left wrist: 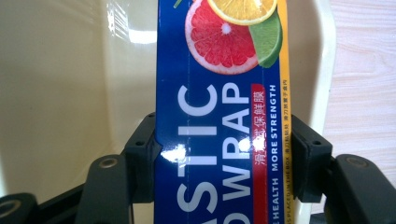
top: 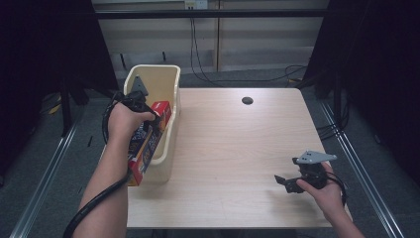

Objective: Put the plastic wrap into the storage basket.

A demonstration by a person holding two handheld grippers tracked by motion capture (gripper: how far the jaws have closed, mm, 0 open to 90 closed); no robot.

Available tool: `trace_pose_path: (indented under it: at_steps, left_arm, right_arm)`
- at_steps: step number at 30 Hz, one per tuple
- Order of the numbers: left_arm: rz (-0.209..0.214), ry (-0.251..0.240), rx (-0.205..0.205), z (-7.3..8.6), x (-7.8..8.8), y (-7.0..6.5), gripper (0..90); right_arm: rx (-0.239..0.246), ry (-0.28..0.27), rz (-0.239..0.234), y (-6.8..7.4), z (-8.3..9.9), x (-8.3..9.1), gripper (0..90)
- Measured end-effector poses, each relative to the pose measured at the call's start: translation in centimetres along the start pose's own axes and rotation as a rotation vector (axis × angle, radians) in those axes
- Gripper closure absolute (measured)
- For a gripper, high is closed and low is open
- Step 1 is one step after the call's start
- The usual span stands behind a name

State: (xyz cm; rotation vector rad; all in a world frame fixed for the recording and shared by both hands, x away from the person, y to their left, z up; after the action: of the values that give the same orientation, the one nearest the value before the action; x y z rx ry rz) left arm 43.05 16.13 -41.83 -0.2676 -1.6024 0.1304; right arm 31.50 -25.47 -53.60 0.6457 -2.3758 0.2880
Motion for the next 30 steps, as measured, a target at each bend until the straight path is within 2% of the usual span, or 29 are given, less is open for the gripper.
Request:
trace_pose_path:
  at_steps: [4, 6, 7, 13, 15, 19, 21, 23, 30]
  left_arm:
    - [-0.003, -0.004, 0.015, -0.1, -0.2, 0.0, 39.9]
    - [-0.004, 0.008, 0.006, -0.1, -0.2, 0.1, 39.9]
    - [-0.005, 0.000, 0.016, -0.1, -0.3, 0.0, 39.9]
    - [-0.011, 0.003, 0.012, -0.2, -0.6, 0.0, 39.8]
    - [-0.011, 0.014, -0.001, -0.2, -0.6, 0.0, 39.8]
    - [-0.009, 0.025, 0.005, -0.2, -0.7, 0.1, 39.7]
    - [-0.013, 0.014, 0.013, -0.4, -0.9, 0.1, 39.6]
    - [-0.011, 0.026, 0.003, -0.4, -0.9, 0.1, 39.6]
    - [-0.001, 0.028, 0.018, -0.4, -1.4, 0.1, 39.3]
  right_arm:
    - [0.005, -0.003, -0.007, 0.0, 0.0, -0.1, 5.1]
    - [0.003, 0.002, -0.006, 0.1, 0.0, 0.0, 5.2]
    - [0.006, 0.002, -0.006, 0.1, 0.0, 0.0, 5.1]
    - [-0.001, 0.002, -0.008, 0.1, 0.1, -0.1, 5.1]
    - [0.003, 0.003, -0.004, 0.1, 0.1, -0.1, 5.2]
    - [0.005, 0.006, -0.005, 0.1, 0.1, -0.1, 5.1]
    - [0.004, 0.007, -0.006, 0.2, 0.1, -0.1, 5.1]
    - [0.002, 0.008, -0.007, 0.1, 0.2, -0.1, 5.2]
    - [0.003, 0.009, -0.008, 0.1, 0.2, -0.1, 5.1]
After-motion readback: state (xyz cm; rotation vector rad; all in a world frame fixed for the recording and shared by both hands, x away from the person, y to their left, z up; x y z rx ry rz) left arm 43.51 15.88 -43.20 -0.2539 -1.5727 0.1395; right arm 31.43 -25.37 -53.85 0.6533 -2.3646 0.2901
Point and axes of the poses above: each handheld gripper's, and its own axes: x roughly backward along the jaws, z roughly out of its underside, y roughly to its left, the point moved 10 cm from there along -x, roughly forward along the jaws, and after that the axes turned 4 degrees about z, right-handed, at the moved point
